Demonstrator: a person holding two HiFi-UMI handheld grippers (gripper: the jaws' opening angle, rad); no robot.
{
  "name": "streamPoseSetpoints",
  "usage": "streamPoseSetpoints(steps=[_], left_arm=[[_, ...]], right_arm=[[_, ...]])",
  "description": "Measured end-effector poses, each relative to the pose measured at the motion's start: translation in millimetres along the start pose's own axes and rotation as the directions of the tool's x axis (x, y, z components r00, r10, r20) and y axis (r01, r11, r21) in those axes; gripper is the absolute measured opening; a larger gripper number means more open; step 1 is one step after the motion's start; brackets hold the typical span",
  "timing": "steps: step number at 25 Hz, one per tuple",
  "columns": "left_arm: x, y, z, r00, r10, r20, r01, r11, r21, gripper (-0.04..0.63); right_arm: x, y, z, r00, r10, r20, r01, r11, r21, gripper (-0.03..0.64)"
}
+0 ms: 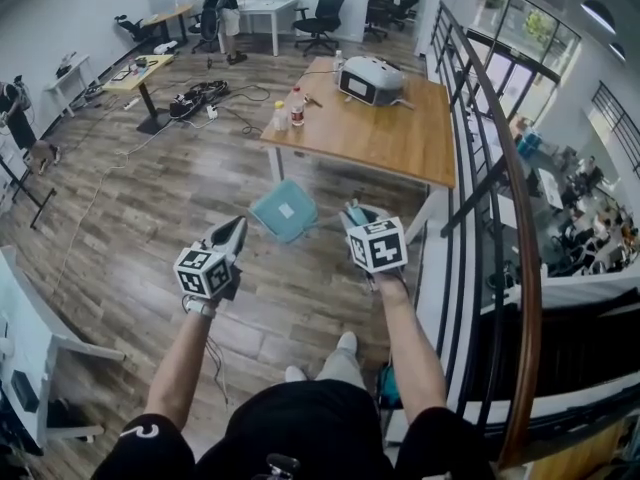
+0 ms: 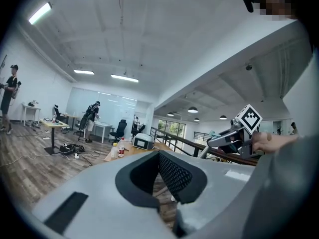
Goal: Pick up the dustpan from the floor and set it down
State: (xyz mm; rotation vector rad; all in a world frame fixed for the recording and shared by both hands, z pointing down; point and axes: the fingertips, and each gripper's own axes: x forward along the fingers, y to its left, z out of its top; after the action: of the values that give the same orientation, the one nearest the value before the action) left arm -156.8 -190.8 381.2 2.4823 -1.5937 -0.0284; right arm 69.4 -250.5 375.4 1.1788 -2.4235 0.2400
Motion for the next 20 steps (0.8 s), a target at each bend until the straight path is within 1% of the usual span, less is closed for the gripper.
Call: streamPoseSetpoints(steps=[8, 12, 20], left_arm=[[-4.0, 3.6, 5.1, 1.0, 0.007, -0.002, -0.007, 1.0, 0.011, -0.002], [-4.9, 2.6, 6.6, 1.0, 0.005, -0.004, -0.005, 1.0, 0.014, -0.002], [-4.6, 4.1, 4.7, 1.0, 0.005, -0.012, -0.004, 1.0, 0.031, -0.002]], right_arm=[[-7.7, 6.6, 12.7, 1.0, -0.005, 0.019, 0.006, 1.0, -0.014, 0.087], [-5.3, 9.2, 8.7, 1.0, 0.001, 0.004, -0.001, 1.0, -0.013, 0.087], [-4.2, 11.6, 11.0, 1.0, 0.004, 0.008, -0.004, 1.0, -0.014, 0.087]])
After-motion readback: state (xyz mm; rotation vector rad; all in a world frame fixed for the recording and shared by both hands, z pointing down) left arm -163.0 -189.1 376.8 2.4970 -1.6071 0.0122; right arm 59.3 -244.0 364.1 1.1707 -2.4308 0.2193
